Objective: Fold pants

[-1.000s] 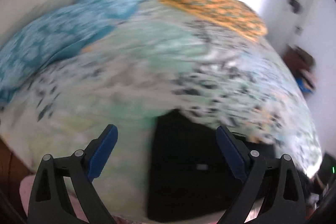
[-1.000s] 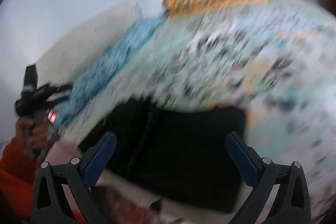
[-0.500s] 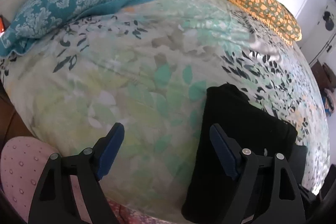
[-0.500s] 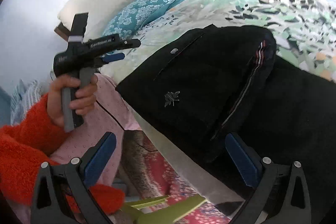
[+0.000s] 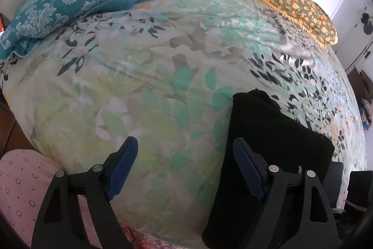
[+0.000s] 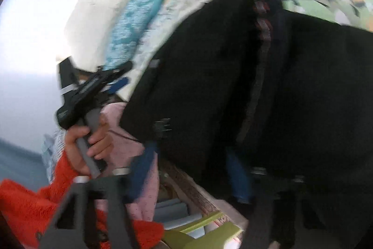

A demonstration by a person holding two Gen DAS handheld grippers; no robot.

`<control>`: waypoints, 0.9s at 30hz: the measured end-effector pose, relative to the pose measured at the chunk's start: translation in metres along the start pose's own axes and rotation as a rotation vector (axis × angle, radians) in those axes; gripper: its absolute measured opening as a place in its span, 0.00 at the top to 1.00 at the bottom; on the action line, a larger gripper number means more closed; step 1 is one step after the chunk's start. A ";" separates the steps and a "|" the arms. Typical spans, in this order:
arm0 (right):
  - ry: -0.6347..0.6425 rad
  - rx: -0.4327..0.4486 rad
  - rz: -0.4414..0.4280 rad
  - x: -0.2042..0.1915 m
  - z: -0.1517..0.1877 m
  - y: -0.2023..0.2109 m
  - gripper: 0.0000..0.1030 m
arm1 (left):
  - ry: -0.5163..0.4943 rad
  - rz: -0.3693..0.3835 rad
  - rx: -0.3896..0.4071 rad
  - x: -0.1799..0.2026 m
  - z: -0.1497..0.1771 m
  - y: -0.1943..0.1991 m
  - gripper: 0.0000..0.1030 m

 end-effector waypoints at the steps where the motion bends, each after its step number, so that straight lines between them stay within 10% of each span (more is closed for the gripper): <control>1: -0.009 0.004 -0.009 -0.001 0.001 0.001 0.73 | -0.001 -0.003 -0.001 0.000 0.000 -0.001 0.17; 12: 0.084 0.227 -0.186 -0.078 -0.035 0.105 0.82 | 0.022 -0.023 0.000 -0.009 -0.001 0.000 0.17; 19: 0.144 0.264 -0.067 -0.073 -0.035 0.177 0.83 | -0.036 -0.001 0.005 0.005 0.002 0.005 0.17; 27: -0.062 0.292 0.083 0.022 0.009 0.220 0.83 | -0.120 0.014 0.014 0.024 0.008 0.011 0.17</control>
Point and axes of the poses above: each gripper's, at about its wrist camera, not at the fingertips, and y roughly against the way its jaws point, x to its right, z to its underside, the point moved 1 cm from there along -y, roughly the way its jaws point, and after that the axes turned 14 degrees about x, right-handed, at the moved point
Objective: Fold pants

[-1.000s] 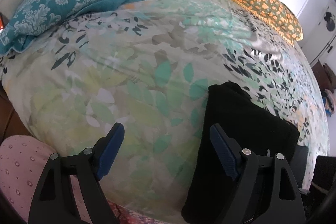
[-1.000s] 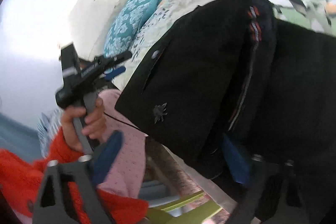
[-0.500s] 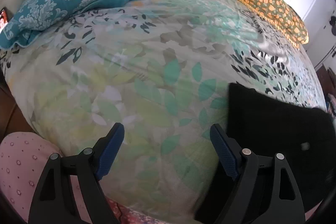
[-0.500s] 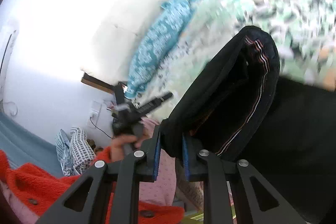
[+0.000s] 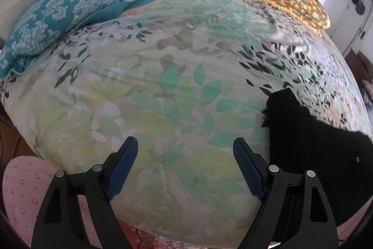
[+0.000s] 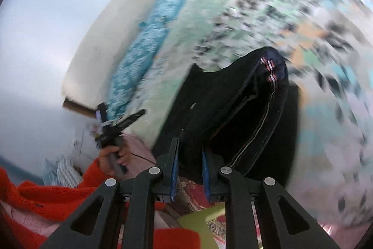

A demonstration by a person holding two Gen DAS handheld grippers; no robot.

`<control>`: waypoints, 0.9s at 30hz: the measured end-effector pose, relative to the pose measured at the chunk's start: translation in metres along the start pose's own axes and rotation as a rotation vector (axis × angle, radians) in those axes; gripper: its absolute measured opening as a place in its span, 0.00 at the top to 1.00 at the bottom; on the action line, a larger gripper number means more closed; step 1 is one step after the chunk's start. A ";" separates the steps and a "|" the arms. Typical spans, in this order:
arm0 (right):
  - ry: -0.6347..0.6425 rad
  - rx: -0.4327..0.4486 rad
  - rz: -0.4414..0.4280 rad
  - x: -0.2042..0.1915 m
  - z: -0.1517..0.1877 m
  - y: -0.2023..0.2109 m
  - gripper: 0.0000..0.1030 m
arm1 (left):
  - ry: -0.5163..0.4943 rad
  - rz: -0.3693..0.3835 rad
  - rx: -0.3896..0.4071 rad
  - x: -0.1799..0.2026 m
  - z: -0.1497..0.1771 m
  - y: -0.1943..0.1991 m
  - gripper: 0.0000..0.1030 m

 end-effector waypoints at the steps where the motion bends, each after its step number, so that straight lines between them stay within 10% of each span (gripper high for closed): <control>1: -0.018 0.008 0.007 0.014 -0.001 0.007 0.83 | -0.008 0.001 0.000 0.002 0.000 0.001 0.17; 8: 0.092 -0.144 0.348 0.044 0.024 -0.041 0.82 | -0.151 0.008 0.035 0.037 0.008 0.009 0.17; 14: 0.022 -0.109 0.359 0.051 0.025 -0.034 0.59 | -0.351 0.083 0.063 0.086 0.025 0.029 0.17; 20: 0.239 0.012 0.433 0.005 -0.025 -0.004 0.57 | -0.403 0.157 0.089 0.116 0.027 0.033 0.13; 27: 0.335 0.047 0.457 0.007 -0.066 -0.084 0.57 | -0.560 0.219 -0.018 0.163 0.065 0.019 0.13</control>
Point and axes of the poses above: each gripper's, at about its wrist camera, not at the fingertips, and y roughly against the way its jaws point, x to its right, z to its underside, the point moved 1 cm from there along -y, roughly the way its jaws point, and after that the axes turned 14 degrees about x, right-handed, at the moved point
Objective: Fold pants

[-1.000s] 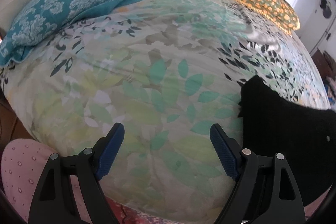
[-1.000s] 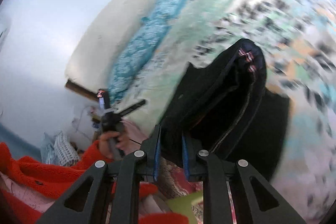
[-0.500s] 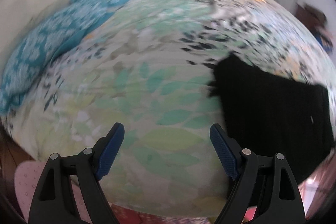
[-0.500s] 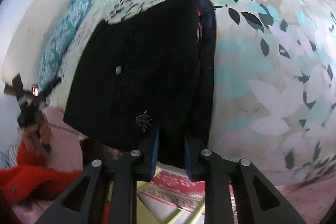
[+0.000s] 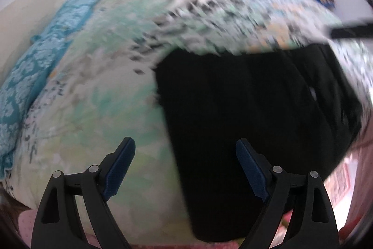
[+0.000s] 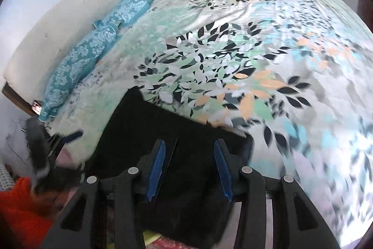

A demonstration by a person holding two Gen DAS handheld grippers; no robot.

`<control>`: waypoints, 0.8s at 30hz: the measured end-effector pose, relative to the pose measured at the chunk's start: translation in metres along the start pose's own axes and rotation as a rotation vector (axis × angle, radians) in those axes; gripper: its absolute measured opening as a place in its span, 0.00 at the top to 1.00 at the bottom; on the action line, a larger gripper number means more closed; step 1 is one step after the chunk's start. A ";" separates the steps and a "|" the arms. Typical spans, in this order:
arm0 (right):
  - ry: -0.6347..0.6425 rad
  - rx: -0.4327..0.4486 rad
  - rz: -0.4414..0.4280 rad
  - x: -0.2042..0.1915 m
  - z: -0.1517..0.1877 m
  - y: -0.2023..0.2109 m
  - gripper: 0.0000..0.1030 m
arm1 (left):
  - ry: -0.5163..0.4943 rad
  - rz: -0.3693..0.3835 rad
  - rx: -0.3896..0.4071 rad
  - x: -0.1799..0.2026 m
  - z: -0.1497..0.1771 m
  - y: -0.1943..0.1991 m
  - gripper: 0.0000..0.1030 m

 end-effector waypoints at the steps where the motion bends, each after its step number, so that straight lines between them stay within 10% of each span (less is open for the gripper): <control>1: -0.001 -0.048 0.037 0.005 0.007 -0.015 0.57 | -0.021 0.006 -0.011 0.006 0.007 -0.001 0.13; 14: 0.010 -0.035 -0.040 -0.033 0.049 0.066 0.56 | 0.046 0.007 -0.030 -0.006 0.007 0.016 0.12; 24: 0.114 -0.129 0.038 -0.050 0.117 0.042 0.53 | 0.021 -0.012 -0.066 -0.003 0.012 0.006 0.10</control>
Point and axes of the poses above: each gripper's, at about its wrist camera, not at the fingertips, and y roughly against the way its jaws point, x to its right, z to its underside, the point moved 1 cm from there along -y, roughly the way its jaws point, and after that the axes turned 14 degrees about x, right-handed, at the moved point
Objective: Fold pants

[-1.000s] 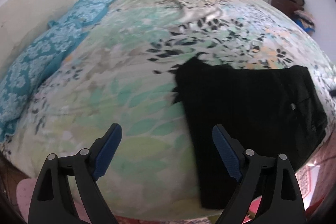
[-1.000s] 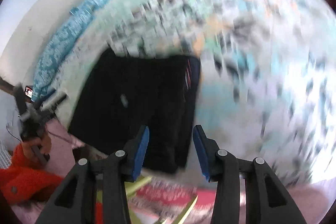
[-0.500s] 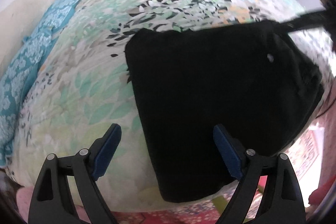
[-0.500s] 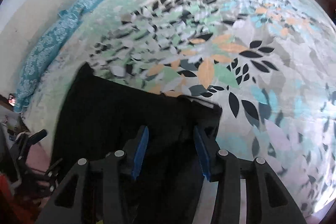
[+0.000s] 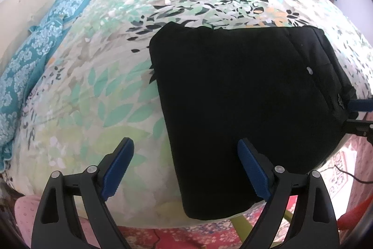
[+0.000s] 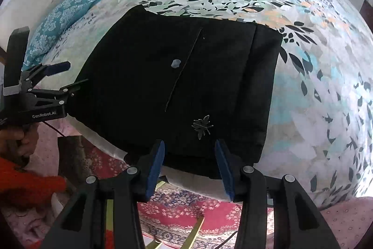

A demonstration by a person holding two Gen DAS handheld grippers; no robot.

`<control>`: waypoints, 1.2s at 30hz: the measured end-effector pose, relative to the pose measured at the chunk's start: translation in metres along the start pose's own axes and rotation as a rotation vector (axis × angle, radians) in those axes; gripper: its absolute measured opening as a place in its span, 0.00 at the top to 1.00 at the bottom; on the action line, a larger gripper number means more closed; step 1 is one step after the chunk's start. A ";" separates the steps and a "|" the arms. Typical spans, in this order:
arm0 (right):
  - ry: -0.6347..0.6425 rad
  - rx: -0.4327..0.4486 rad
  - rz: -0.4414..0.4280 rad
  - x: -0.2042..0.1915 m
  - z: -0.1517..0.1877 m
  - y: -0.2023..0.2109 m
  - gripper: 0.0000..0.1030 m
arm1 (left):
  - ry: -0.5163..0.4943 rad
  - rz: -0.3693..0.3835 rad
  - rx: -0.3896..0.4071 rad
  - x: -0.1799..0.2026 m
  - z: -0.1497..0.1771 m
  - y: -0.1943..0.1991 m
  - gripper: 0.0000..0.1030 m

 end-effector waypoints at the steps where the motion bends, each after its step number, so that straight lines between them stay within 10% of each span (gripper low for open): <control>1: 0.000 0.000 -0.003 0.000 0.000 0.000 0.51 | 0.001 0.000 0.000 0.000 0.000 0.000 0.10; 15: 0.040 0.024 -0.029 -0.011 -0.001 0.007 0.35 | 0.010 0.015 -0.013 -0.003 0.000 0.000 0.08; 23: -0.209 0.181 -0.108 0.070 -0.026 0.046 0.08 | 0.341 0.141 -0.029 -0.090 -0.009 -0.007 0.08; 30: -0.603 0.034 -0.413 0.143 -0.016 -0.042 0.08 | 0.528 0.368 -0.208 -0.099 0.009 -0.069 0.07; 36: -0.598 -0.012 -0.565 0.127 -0.018 -0.066 0.05 | 0.564 0.463 -0.222 -0.082 0.009 -0.085 0.01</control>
Point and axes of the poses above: each gripper's, at about its wrist camera, not at the fingertips, and y roughly against the way its jaws point, x to its right, z to its underside, the point moved 1 cm from there along -y, roughly the way its jaws point, and after that the axes turned 14 degrees about x, right-handed, at the moved point
